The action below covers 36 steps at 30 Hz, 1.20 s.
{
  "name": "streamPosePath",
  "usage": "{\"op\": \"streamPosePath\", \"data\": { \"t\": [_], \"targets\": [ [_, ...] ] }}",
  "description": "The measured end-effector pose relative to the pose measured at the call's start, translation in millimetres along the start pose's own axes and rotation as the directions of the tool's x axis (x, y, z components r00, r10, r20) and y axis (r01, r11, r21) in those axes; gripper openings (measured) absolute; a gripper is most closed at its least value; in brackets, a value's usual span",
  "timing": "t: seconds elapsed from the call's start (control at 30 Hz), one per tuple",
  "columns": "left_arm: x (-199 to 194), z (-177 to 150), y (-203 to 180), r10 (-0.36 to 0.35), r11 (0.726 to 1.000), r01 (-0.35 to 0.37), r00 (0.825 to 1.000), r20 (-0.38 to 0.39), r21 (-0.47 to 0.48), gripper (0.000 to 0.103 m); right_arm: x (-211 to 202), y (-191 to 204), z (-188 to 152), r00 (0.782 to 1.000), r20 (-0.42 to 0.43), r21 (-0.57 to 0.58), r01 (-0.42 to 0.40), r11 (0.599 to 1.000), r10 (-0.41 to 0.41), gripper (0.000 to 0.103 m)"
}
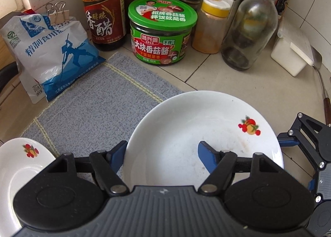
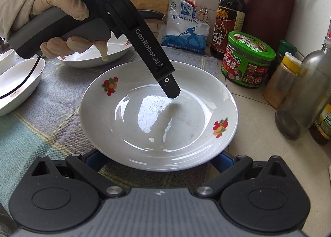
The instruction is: Organize plates and bowls
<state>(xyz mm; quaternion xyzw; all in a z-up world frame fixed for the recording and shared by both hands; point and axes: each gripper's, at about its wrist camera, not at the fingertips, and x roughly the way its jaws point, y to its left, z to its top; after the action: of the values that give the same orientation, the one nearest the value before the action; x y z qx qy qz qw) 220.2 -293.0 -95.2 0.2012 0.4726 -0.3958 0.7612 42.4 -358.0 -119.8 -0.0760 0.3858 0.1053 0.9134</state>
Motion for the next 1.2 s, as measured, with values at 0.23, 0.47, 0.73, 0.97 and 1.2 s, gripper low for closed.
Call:
{"op": "streamPosePath", "data": {
  "t": [0.23,0.47,0.73,0.97,1.2],
  "targets": [
    [-31.0,-10.2,-3.1,0.047,0.999,-0.046,0.997,0.06,-0.012,0.086,-14.3,3.6,-2.4,1.0,-0.014,0.042,0.012,0.999,-0.011,0.103],
    [-90.7,-40.1,-14.6,0.091,0.996,-0.086,0.981,0.169,-0.034,0.094,-42.5,21.0,-9.4,0.999,0.001,0.077,0.053,0.996,-0.053,0.103],
    [-148.4,-102.9,-26.6,0.168,0.985,-0.151,0.953,0.254,-0.085,0.094,-60.7,59.3,-7.1,0.999,0.029,0.048,0.03,0.998,-0.032,0.103],
    [-184.5,-173.8,-29.9,0.313,0.946,-0.275,0.913,0.263,-0.17,0.095,-61.3,102.6,2.0,0.999,0.025,-0.025,-0.04,0.999,0.04,0.103],
    [-205.5,-243.4,-12.2,0.378,0.899,-0.302,0.901,0.214,-0.318,0.095,-52.7,144.0,14.7,0.995,0.004,-0.094,-0.094,0.991,0.095,0.103]
  ]
}}
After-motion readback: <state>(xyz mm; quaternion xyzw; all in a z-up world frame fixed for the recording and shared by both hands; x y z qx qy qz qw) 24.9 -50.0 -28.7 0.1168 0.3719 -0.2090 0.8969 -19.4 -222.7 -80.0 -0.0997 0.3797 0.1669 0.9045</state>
